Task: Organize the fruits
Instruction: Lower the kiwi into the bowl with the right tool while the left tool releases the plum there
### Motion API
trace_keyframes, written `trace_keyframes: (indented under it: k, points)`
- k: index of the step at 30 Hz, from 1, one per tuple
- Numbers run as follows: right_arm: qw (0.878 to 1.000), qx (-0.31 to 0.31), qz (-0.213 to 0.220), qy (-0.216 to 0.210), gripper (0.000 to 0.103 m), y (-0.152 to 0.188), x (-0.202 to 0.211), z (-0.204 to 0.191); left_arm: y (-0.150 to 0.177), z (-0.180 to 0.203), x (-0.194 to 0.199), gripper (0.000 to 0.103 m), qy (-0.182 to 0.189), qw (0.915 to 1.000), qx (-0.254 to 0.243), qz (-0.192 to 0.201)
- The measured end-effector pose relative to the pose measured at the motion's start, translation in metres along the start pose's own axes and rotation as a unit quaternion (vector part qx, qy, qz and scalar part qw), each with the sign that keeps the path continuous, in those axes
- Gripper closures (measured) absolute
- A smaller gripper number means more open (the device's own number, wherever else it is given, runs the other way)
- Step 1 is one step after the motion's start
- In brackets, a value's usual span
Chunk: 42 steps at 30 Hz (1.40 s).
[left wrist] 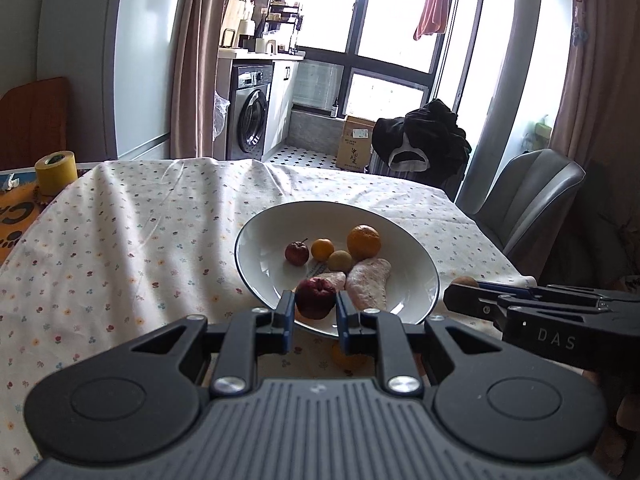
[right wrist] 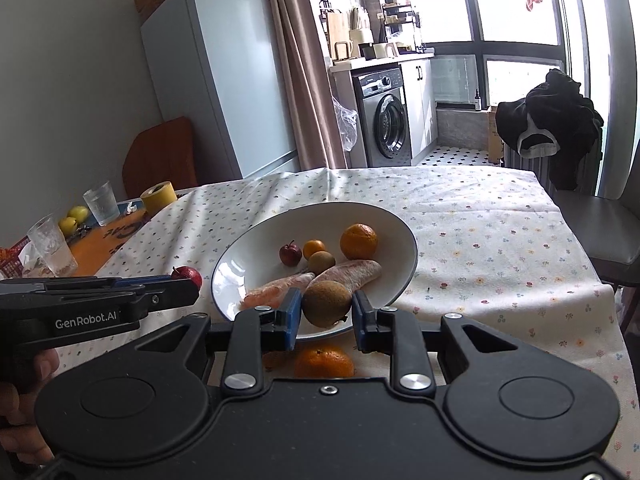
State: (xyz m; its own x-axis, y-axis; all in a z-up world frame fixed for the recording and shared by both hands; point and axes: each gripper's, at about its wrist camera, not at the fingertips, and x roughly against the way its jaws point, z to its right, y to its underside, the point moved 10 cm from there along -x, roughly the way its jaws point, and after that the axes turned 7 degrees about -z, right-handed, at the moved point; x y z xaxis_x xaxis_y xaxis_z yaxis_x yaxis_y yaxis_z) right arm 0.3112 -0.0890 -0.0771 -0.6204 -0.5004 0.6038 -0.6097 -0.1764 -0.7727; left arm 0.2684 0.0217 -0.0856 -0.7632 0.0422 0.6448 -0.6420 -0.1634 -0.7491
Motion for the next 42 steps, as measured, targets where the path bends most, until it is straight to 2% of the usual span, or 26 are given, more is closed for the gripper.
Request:
trace_keyframes:
  k: [22, 26, 27, 32, 38, 42]
  points:
    - [1.000, -0.013, -0.020, 0.005, 0.078, -0.005, -0.039, 0.013, -0.012, -0.025, -0.050, 0.083, -0.011, 0.9994, 0.022, -0.025]
    - [1.000, -0.011, -0.020, -0.001, 0.069, -0.006, -0.042, 0.012, -0.012, -0.027, -0.060, 0.082, -0.012, 0.9991, 0.023, -0.032]
    - [1.000, -0.011, -0.021, 0.001, 0.065, -0.006, -0.042, 0.013, -0.012, -0.027, -0.061, 0.080, -0.013, 0.9992, 0.023, -0.030]
    - [1.000, -0.020, -0.020, 0.002, 0.062, -0.004, -0.040, 0.017, -0.011, -0.028, -0.060, 0.075, -0.021, 0.9990, 0.016, -0.035]
    - [1.000, -0.023, -0.016, 0.003, 0.055, -0.001, -0.033, 0.016, -0.006, -0.032, -0.051, 0.062, -0.023, 0.9987, 0.024, -0.038]
    - [1.000, -0.027, -0.014, 0.006, 0.051, 0.001, -0.027, 0.019, -0.005, -0.033, -0.041, 0.049, -0.028, 0.9988, 0.026, -0.030]
